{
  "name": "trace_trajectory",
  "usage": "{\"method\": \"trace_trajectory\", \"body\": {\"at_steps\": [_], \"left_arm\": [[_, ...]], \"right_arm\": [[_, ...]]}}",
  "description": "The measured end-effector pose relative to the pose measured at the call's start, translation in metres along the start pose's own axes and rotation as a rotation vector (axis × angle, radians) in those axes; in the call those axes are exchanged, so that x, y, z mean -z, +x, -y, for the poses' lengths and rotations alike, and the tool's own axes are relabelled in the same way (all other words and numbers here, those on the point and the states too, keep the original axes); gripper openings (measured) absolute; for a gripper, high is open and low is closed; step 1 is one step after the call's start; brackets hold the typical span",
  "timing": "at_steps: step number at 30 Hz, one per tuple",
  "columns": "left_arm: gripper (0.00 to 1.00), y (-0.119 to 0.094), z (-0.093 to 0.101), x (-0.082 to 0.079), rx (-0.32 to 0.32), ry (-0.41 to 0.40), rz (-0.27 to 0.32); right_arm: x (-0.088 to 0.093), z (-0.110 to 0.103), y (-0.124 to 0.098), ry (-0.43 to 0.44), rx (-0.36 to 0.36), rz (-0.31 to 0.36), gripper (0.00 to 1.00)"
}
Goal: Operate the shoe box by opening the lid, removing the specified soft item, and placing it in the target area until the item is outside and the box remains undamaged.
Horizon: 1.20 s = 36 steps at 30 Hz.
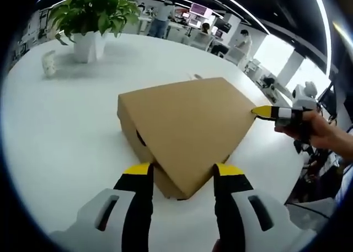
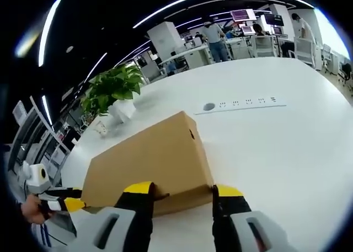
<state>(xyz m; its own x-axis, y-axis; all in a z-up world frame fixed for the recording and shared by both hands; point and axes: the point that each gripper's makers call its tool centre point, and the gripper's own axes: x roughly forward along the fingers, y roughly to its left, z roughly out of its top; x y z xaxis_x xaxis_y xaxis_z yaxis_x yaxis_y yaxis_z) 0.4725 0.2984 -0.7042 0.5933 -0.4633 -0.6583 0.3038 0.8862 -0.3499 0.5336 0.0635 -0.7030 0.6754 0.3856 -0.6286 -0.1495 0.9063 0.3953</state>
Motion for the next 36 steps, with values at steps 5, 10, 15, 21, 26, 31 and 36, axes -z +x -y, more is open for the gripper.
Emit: {"method": "trace_trajectory", "body": {"at_steps": [5, 10, 15, 21, 26, 31, 36], "left_arm": [[0.44, 0.001, -0.002, -0.001, 0.013, 0.037, -0.021], [0.45, 0.001, -0.006, -0.003, 0.035, 0.072, -0.033], [0.49, 0.002, -0.009, -0.005, 0.062, 0.108, -0.055], [0.52, 0.001, -0.009, -0.005, 0.101, 0.172, -0.107], [0.52, 0.0, -0.011, -0.005, 0.117, 0.194, -0.125], [0.53, -0.002, -0.01, -0.004, 0.133, 0.201, -0.127], [0.53, -0.004, -0.01, -0.001, 0.142, 0.222, -0.138]], "right_arm": [[0.008, -0.002, -0.007, 0.024, 0.022, -0.016, 0.38], [0.019, -0.005, -0.015, 0.041, 0.041, -0.044, 0.38], [0.032, -0.012, -0.026, 0.055, 0.048, -0.072, 0.37], [0.043, -0.018, -0.035, 0.059, 0.057, -0.094, 0.37], [0.052, -0.023, -0.041, 0.061, 0.068, -0.105, 0.36], [0.06, -0.025, -0.046, 0.073, 0.073, -0.112, 0.36], [0.067, -0.025, -0.049, 0.076, 0.075, -0.122, 0.36]]}}
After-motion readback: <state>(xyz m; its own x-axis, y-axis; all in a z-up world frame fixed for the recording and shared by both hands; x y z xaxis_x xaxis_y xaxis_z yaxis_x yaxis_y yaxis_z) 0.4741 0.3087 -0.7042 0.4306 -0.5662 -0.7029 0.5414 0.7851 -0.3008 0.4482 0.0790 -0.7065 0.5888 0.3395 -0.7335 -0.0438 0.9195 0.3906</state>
